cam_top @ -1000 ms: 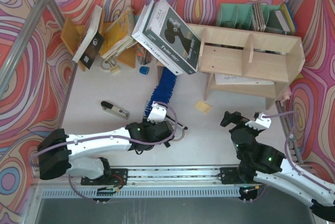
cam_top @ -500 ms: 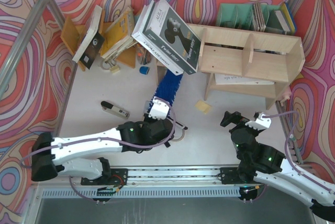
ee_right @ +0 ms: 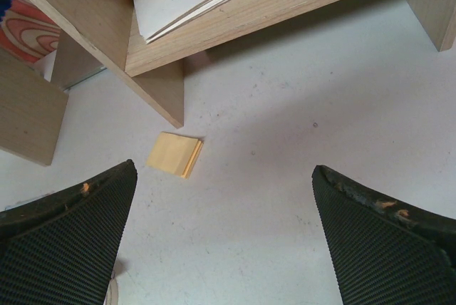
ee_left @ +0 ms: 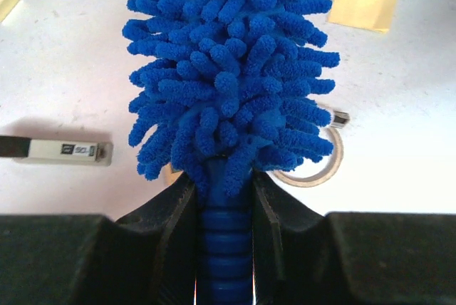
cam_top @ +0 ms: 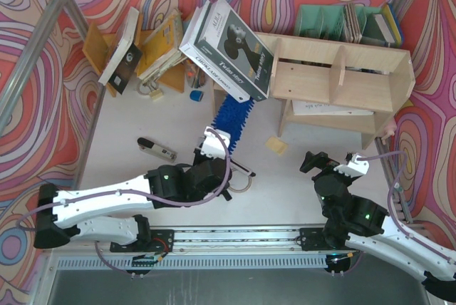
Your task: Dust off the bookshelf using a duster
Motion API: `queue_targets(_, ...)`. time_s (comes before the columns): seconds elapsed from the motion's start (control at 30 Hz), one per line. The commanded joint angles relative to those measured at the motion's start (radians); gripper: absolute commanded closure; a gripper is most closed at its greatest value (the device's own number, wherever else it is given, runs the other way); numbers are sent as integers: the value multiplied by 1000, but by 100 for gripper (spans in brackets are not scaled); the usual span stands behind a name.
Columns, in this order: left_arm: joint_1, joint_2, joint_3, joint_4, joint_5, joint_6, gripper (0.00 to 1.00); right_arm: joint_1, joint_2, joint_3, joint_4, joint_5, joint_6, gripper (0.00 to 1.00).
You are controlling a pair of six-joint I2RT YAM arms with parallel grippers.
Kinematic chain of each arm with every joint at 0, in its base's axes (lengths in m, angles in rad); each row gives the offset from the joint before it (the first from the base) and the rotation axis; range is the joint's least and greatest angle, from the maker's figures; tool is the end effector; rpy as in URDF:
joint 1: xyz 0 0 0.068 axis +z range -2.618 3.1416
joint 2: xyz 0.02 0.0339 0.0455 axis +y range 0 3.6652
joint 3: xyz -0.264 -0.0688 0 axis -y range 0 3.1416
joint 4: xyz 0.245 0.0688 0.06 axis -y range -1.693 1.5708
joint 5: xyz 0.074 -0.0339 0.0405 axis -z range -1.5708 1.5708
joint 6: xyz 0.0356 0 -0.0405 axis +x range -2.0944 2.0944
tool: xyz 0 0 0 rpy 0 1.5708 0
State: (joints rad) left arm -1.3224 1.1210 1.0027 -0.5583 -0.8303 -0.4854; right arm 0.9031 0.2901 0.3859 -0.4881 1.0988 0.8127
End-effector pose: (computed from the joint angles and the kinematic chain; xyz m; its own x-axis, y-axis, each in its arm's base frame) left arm 0.0825 -0.2184 0.3205 -0.3753 0.1992 -0.9053 0.3814 0.9233 0.0450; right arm 0.0797 0.0499 0.2377 -0.0520 0.4673 -0.8826 0.2768 0.8559 0.4369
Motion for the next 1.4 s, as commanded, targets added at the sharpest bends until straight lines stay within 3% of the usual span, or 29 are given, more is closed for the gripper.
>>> queue_targets(0.0, -36, 47, 51, 125, 8, 37, 100, 5, 7, 18, -15, 24, 19, 1)
queue_targets(0.27, -84, 174, 127, 175, 71, 60, 100, 4, 1, 20, -24, 24, 28, 1)
queue_targets(0.57, -161, 254, 173, 115, 146, 62, 100, 5, 7, 23, -35, 21, 40, 1)
queue_targets(1.1, -219, 115, -98, -95, 153, -191, 100, 5, 147, 79, -58, -43, 100, 1)
queue_targets(1.37, -306, 94, -95, -116, 103, -216, 100, 4, 191, 123, -64, -77, 114, 1)
